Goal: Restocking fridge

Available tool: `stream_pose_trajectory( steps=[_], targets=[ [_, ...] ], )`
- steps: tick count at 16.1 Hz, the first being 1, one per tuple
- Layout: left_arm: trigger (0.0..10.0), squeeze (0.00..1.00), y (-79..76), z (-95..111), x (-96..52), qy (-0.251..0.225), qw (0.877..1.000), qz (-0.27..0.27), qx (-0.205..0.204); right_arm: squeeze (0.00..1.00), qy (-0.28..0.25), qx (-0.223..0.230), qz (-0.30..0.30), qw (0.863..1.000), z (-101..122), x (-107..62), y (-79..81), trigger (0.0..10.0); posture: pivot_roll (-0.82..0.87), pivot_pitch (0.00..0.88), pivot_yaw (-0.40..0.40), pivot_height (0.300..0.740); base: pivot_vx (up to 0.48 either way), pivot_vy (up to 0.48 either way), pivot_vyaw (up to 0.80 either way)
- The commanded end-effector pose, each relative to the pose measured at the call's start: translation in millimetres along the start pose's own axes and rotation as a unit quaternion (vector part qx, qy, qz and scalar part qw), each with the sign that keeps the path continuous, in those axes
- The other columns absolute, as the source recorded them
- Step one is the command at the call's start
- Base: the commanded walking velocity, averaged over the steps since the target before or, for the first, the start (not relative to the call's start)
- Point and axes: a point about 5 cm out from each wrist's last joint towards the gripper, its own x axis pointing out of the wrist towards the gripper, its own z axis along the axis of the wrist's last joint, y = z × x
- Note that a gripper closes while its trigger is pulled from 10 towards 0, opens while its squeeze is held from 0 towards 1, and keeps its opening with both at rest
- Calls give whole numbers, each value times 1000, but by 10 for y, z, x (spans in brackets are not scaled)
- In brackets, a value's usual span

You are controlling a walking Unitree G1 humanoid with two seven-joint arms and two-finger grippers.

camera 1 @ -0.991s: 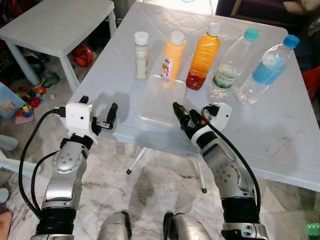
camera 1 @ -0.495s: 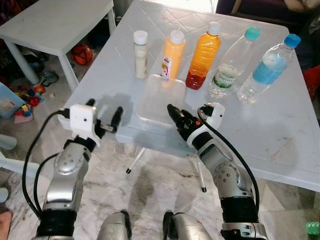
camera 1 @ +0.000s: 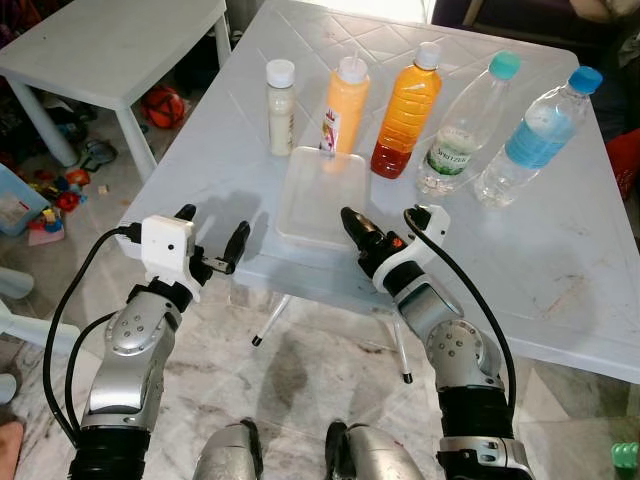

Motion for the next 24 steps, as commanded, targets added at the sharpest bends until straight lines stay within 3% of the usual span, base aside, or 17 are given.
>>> stream_pose_trajectory(
  steps=[1, 8, 11, 19, 20, 21, 24],
  targets=[
    [10000, 0, -29, -4, -22, 3, 1000, -6, 4, 0, 11, 44, -7, 999, -183, 5, 25, 0, 13, 155, -56, 740, 0, 0, 0],
    [10000, 0, -49, -15, -10, 3, 1000, -11, 7, 0, -1, 76, -21, 997, -116, 60, 9, 0, 13, 148, -59, 740, 0, 0, 0],
    [10000, 0, -68, -25, -17, 4, 1000, -11, 6, 0, -6, 81, -15, 997, -63, 65, 84, 0, 9, 152, -60, 740, 0, 0, 0],
    [10000, 0, -102, -54, -39, 8, 1000, -10, 5, 0, -18, 67, -55, 996, 46, -64, 34, 0, -2, 155, -64, 740, 0, 0, 0],
    [10000, 0, -109, -55, -40, 8, 1000, -10, 5, 0, -15, 51, -56, 997, 57, -98, 33, 1333, -2, 154, -64, 740, 0, 0, 0],
    [10000, 0, -87, -56, -54, 7, 1000, -3, 10, 0, -10, 8, -45, 999, 61, -194, 58, 10000, 1, 140, -63, 740, 0, 0, 0],
    [10000, 0, 34, -107, -139, 19, 999, 36, -1, 0, 27, -121, 11, 992, -39, -442, 127, 10000, -8, 113, -52, 740, 0, 0, 0]
  ],
)
